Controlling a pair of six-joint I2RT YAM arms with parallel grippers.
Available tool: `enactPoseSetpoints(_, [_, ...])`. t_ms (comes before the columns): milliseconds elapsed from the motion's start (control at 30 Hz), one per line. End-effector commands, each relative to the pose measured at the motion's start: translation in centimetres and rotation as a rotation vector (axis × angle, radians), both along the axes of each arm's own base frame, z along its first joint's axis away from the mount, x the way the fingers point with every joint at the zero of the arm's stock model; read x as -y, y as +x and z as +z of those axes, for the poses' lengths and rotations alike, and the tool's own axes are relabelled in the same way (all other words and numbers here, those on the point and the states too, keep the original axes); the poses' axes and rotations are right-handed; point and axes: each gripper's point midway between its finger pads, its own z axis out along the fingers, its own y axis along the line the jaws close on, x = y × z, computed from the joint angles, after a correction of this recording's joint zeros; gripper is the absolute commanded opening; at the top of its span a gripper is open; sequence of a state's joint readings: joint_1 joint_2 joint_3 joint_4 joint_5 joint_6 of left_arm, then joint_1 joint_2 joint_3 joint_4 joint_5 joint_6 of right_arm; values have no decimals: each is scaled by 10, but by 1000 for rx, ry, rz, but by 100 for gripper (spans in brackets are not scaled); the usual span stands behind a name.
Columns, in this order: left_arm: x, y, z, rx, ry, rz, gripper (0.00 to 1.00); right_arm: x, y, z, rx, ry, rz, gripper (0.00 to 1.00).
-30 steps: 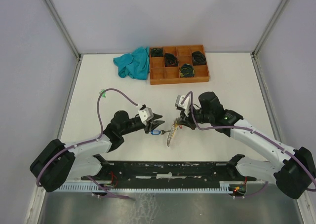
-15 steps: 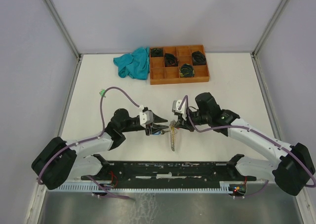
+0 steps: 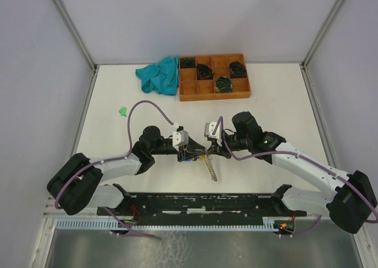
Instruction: Put the keys on the keyring
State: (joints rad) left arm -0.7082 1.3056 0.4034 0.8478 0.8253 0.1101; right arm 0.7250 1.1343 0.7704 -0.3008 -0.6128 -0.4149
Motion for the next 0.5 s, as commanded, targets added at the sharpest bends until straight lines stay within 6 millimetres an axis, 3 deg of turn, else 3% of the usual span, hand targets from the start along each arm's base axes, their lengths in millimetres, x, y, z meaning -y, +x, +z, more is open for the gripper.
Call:
enactPoseSetpoints(0, [8, -1, 24, 23, -60, -48, 33, -15, 9, 42, 112, 106, 27, 1])
enactPoseSetpoints(467, [12, 2, 14, -29, -32, -59, 22, -17, 9, 51, 130, 138, 30, 1])
